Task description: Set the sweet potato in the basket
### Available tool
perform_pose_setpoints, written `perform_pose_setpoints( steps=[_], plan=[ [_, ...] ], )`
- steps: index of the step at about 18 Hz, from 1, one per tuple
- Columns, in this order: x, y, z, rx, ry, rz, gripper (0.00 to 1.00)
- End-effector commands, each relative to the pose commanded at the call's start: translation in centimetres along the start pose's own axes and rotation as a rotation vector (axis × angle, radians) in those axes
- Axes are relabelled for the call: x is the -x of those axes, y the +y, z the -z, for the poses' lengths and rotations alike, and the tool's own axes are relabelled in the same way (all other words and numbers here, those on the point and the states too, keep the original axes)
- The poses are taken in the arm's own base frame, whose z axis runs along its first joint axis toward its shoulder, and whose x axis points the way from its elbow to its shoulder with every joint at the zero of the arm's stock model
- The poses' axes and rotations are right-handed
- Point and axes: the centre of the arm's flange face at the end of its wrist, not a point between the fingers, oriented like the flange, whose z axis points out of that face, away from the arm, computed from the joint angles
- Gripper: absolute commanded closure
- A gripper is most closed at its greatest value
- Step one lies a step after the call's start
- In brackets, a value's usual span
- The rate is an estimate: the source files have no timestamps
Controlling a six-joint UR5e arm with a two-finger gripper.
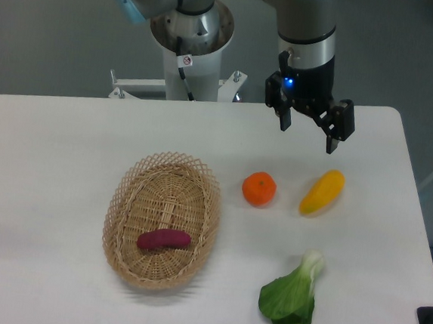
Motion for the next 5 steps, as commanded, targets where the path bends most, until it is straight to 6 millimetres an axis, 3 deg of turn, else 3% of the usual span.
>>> perform_pose_setpoints(
  steps=[5],
  plan=[
    [0.00, -0.02, -0.50, 0.002, 0.007, 0.000, 0.00]
  ],
)
